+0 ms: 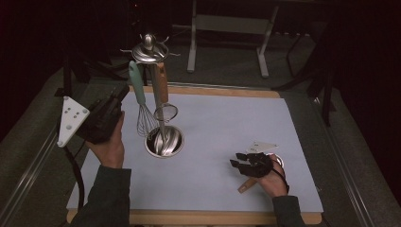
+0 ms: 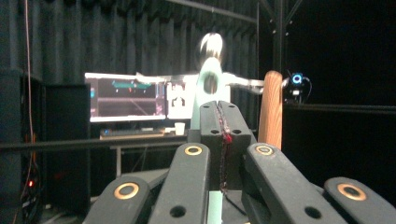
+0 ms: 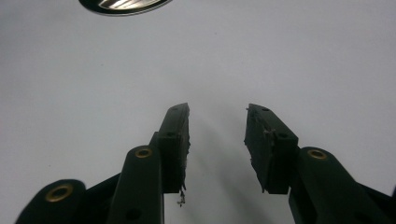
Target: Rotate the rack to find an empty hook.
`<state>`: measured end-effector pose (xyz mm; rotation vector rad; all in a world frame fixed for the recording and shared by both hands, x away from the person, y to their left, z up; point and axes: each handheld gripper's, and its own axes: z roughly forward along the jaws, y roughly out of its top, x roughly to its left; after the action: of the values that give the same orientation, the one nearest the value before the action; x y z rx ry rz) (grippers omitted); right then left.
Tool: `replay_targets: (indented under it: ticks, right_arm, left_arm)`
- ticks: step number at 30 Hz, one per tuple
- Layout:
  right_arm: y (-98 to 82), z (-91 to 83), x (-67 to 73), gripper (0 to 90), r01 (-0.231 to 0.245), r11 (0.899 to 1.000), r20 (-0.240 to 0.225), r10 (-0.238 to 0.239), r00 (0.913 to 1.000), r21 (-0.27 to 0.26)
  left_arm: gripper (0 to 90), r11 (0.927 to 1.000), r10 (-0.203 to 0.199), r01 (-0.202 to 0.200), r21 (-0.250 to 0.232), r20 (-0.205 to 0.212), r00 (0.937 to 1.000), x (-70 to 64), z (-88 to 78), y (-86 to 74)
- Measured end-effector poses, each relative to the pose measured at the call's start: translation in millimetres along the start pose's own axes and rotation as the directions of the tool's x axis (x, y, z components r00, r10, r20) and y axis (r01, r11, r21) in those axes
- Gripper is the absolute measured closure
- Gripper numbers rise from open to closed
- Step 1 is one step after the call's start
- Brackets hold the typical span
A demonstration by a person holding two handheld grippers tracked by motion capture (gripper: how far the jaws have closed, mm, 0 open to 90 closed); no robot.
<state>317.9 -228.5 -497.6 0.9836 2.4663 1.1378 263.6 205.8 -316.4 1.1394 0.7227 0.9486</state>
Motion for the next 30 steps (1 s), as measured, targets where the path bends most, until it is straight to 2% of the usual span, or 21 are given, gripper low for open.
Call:
replay_targets:
  ticks: [5, 15, 22, 30]
  right_arm:
    - [-2.4, -3.5, -4.0, 58.6, -0.034, 0.999, -0.026, 0.033, 0.9991, -0.021]
    - [-4.7, -5.5, -6.9, 58.3, -0.055, 0.998, -0.038, 0.053, 0.9978, -0.035]
    - [-5.7, -7.2, -7.5, 58.2, -0.057, 0.998, -0.037, 0.055, 0.9978, -0.035]
    - [-6.5, -8.8, -8.3, 58.2, -0.059, 0.998, -0.036, 0.058, 0.9977, -0.037]
  left_arm:
    - [89.9, 0.9995, 0.0, 0.001, -0.031, 0.019, 0.9998, -1.3, 9.3, 11.4]
    - [89.9, 0.9995, 0.032, -0.032, -0.001, 0.017, 0.9993, -4.7, 28.9, 17.9]
    - [89.9, 0.9988, 0.048, -0.048, 0.009, 0.01, 0.9988, -4.0, 30.0, 19.3]
    - [89.9, 0.9987, 0.05, -0.05, 0.013, 0.006, 0.9987, -1.2, 30.0, 18.7]
